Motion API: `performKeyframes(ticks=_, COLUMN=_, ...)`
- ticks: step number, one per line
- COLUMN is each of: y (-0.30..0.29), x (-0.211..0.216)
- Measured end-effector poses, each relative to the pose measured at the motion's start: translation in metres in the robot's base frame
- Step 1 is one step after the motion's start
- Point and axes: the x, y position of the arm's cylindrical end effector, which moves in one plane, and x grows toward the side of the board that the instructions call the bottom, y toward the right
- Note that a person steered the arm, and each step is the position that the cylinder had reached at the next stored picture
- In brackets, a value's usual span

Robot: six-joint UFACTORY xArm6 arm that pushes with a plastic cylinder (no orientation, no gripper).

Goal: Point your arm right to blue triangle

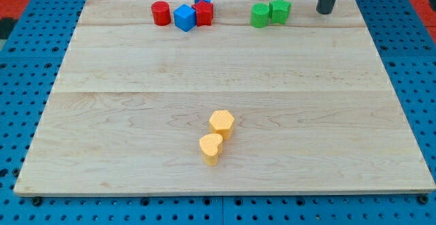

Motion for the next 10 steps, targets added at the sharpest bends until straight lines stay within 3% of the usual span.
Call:
performKeyframes(ticks=2, y=-0.092, x=-0.015)
performKeyframes(ticks=6, y=-0.083, x=-0.019)
performKeyframes(ticks=9, y=-0.120, x=-0.039)
performKeyframes(ticks=10, y=-0.197, x=-0.035)
